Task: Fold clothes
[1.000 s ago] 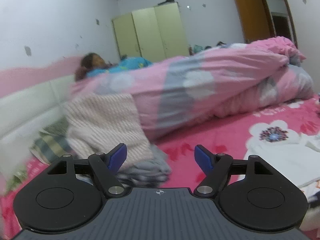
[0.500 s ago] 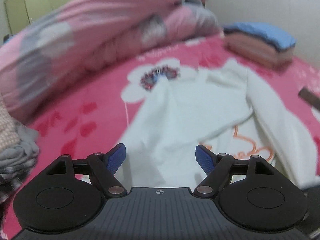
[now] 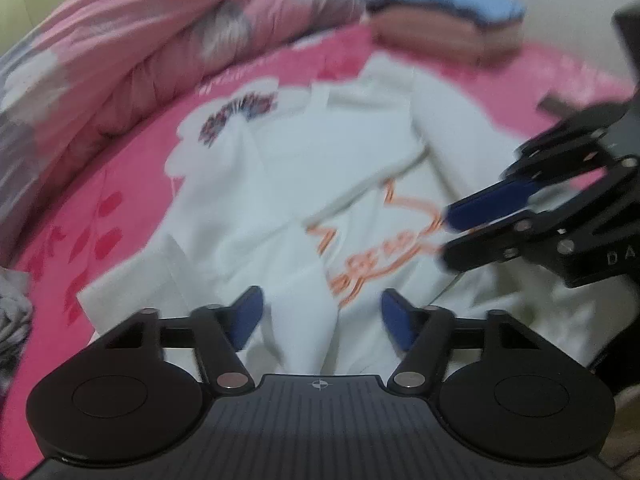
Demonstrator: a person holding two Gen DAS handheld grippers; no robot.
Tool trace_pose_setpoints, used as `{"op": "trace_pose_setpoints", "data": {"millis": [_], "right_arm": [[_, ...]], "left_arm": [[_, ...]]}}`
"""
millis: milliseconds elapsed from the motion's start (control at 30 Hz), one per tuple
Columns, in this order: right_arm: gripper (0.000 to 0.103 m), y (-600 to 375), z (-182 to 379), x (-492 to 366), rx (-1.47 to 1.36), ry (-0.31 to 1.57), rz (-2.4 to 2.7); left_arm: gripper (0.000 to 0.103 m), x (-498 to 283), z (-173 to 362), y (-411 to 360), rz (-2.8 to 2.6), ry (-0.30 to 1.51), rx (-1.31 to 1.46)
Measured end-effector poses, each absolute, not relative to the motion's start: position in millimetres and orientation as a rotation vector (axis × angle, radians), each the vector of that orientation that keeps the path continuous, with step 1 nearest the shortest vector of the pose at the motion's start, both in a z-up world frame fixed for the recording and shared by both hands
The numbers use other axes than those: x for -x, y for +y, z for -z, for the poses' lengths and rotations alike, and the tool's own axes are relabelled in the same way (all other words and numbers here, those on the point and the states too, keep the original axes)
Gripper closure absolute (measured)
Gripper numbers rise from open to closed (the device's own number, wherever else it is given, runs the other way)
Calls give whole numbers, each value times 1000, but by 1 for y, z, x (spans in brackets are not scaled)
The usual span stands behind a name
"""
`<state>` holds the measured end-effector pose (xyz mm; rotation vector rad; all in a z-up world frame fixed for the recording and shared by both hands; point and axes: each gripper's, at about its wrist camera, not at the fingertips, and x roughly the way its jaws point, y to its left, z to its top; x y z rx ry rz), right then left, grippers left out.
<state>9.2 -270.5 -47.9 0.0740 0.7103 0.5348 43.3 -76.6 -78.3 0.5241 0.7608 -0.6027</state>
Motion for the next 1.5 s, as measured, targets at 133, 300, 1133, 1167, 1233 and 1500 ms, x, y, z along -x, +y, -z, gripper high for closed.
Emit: {"op": "trace_pose_setpoints", "data": {"millis": [133,300,1133,1167,1233,1500], "right_arm": [[88,-274,71,7,183,758,-356],[92,-328,71,25,207,763,-38],[60,-210,61,-81,565,609,-636],[60,-203,67,-85,598,622,-653],[62,-194,75,-90,618,625,-663],[99,-188,87,-106,583,595,-580]], "left_arm": [[43,-50,92,-71,454,736,-634],[40,-69,85,-47,267,677,-653],[63,-101,96,-57,454,730,-530],[76,-104,96,-54,445,725,-518],[87,-110,91,-42,422,708,-453],[98,-136,74,12,266,705,-100]]}}
